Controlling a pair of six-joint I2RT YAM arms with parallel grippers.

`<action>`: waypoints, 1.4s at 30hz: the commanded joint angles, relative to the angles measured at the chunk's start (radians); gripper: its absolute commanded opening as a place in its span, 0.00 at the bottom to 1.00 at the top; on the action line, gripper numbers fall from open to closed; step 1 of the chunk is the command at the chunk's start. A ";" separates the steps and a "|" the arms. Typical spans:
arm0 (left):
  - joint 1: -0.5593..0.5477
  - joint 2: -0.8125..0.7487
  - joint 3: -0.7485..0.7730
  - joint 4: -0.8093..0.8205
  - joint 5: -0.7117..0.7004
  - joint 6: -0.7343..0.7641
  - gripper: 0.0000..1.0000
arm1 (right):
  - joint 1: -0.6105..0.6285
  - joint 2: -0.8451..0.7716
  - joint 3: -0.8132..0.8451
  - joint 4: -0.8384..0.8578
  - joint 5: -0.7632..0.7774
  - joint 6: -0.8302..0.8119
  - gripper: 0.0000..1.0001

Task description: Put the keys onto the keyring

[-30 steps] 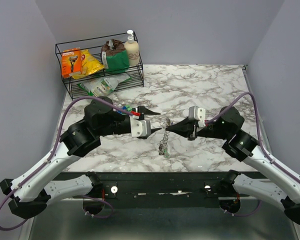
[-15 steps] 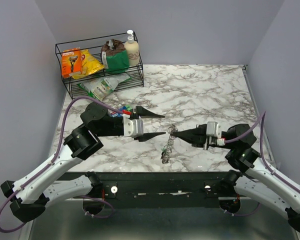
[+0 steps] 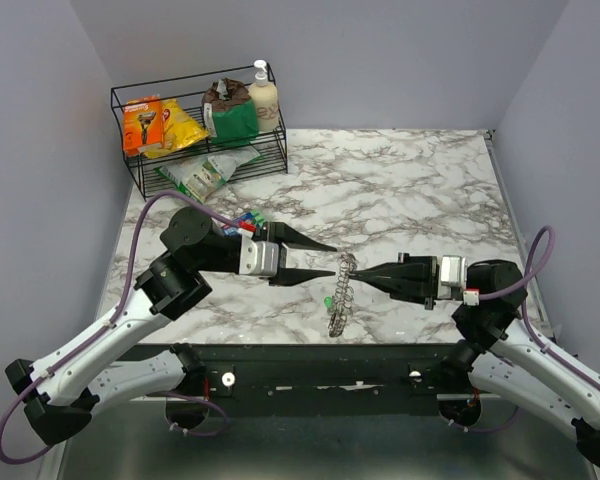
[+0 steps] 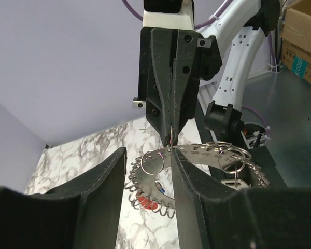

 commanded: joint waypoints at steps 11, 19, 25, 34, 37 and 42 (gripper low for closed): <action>0.004 0.049 -0.004 0.083 0.150 -0.076 0.47 | 0.000 -0.004 -0.006 0.100 -0.023 0.030 0.01; 0.004 0.070 0.002 0.082 0.156 -0.079 0.43 | 0.000 0.001 -0.001 0.094 -0.025 0.027 0.01; 0.004 0.087 0.008 0.083 0.162 -0.081 0.39 | 0.000 0.012 0.003 0.091 -0.028 0.024 0.01; 0.004 0.107 0.013 0.082 0.177 -0.082 0.31 | 0.000 0.016 0.002 0.091 -0.023 0.019 0.01; 0.004 0.109 0.013 0.080 0.179 -0.081 0.27 | 0.000 0.018 0.002 0.087 -0.023 0.019 0.01; 0.004 0.112 0.016 0.080 0.174 -0.081 0.17 | 0.000 0.024 0.000 0.086 -0.025 0.018 0.01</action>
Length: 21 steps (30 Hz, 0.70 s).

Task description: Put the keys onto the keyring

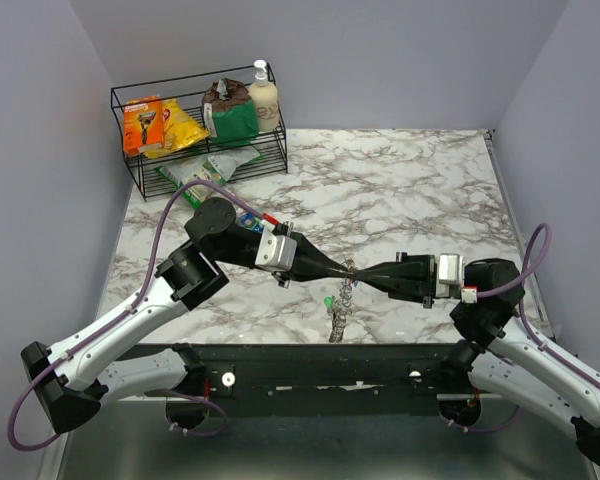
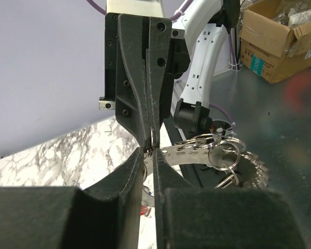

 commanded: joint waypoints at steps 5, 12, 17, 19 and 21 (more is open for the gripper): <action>0.003 0.019 0.029 0.010 0.027 -0.008 0.02 | 0.001 0.008 0.003 0.040 -0.010 -0.009 0.01; 0.003 0.012 0.027 0.018 0.011 -0.008 0.00 | 0.000 0.014 0.003 0.026 -0.004 -0.015 0.01; 0.003 -0.006 0.003 0.036 -0.025 -0.008 0.00 | 0.000 0.008 -0.003 0.019 0.027 -0.015 0.12; 0.003 -0.015 -0.005 0.045 -0.048 -0.008 0.00 | -0.002 0.006 -0.006 0.014 0.033 -0.018 0.28; 0.003 -0.020 -0.016 0.050 -0.053 -0.008 0.00 | 0.000 0.006 -0.004 0.008 0.033 -0.020 0.41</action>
